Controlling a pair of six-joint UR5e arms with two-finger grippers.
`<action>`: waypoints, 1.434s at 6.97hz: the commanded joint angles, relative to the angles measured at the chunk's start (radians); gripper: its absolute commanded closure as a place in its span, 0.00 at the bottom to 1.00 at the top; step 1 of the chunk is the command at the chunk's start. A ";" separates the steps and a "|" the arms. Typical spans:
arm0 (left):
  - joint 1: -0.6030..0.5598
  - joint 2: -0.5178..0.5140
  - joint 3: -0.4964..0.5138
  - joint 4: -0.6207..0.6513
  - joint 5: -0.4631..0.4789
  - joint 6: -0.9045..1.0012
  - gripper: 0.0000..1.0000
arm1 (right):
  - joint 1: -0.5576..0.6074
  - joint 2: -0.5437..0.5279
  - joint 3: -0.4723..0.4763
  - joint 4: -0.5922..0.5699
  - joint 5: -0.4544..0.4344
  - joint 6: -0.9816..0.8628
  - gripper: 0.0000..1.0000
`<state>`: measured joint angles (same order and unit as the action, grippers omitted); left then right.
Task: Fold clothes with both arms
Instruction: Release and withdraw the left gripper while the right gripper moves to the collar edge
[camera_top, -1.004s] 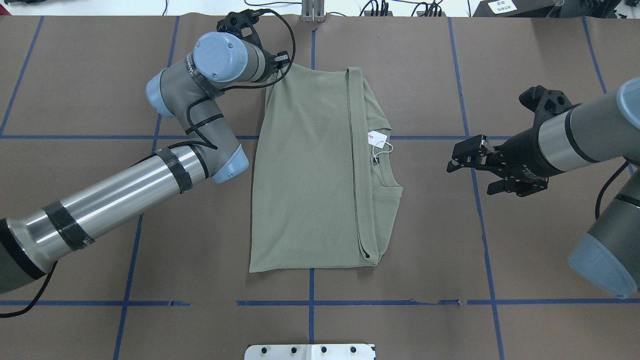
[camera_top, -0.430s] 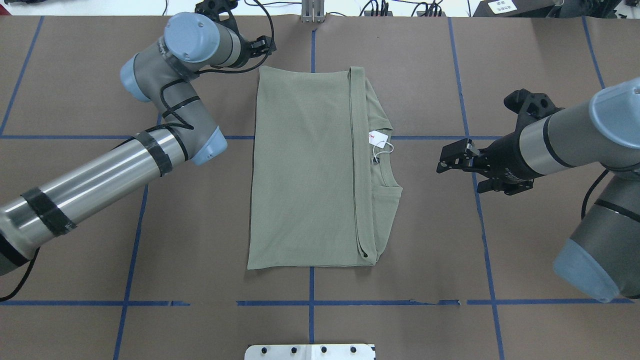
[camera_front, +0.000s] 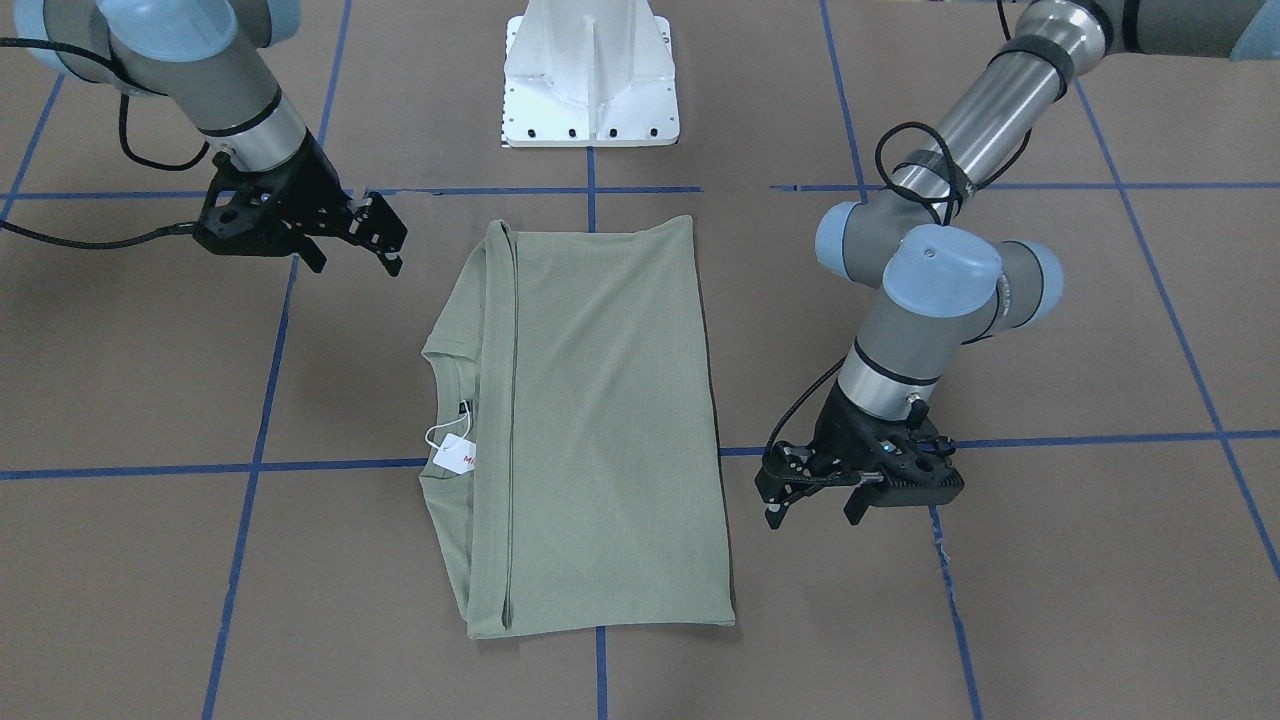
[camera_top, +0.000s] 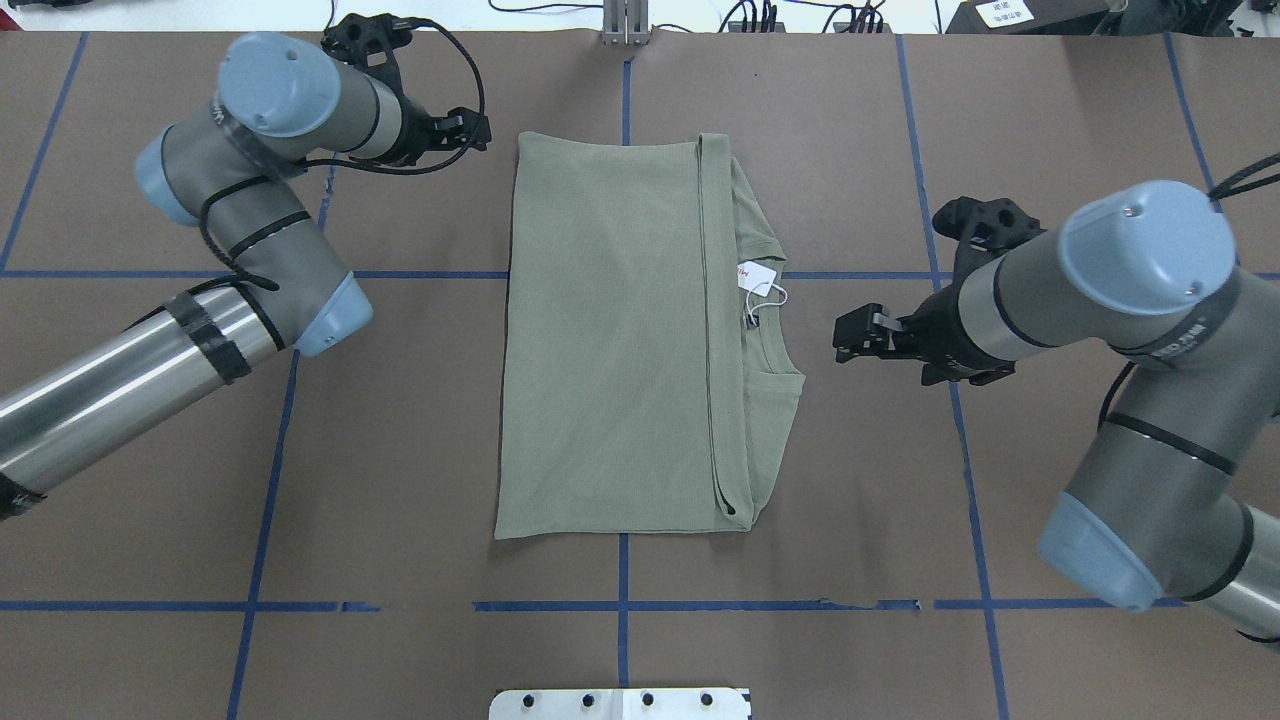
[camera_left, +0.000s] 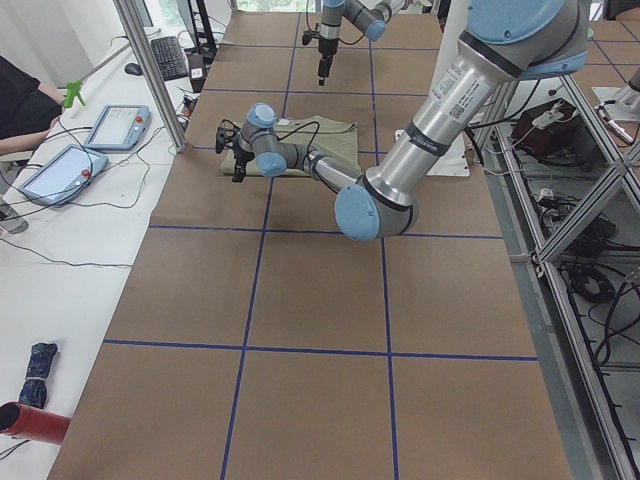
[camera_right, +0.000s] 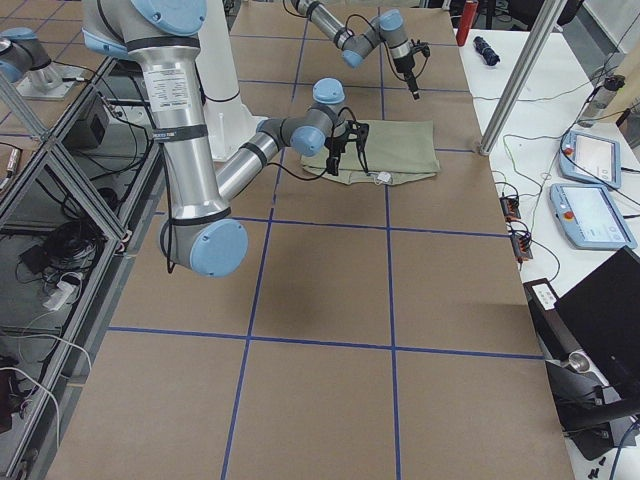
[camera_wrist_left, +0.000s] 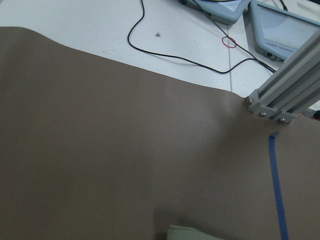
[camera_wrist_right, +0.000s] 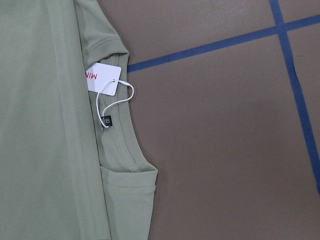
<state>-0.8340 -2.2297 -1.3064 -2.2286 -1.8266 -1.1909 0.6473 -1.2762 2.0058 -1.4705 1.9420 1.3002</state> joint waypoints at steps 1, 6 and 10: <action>0.003 0.130 -0.345 0.248 -0.078 0.014 0.00 | -0.105 0.194 -0.089 -0.210 -0.124 -0.087 0.00; 0.035 0.238 -0.550 0.311 -0.095 0.011 0.00 | -0.239 0.278 -0.245 -0.215 -0.132 -0.194 0.00; 0.052 0.242 -0.554 0.311 -0.099 0.001 0.00 | -0.265 0.276 -0.265 -0.217 -0.129 -0.200 0.00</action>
<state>-0.7835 -1.9885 -1.8592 -1.9180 -1.9235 -1.1897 0.3869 -0.9984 1.7449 -1.6873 1.8119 1.1017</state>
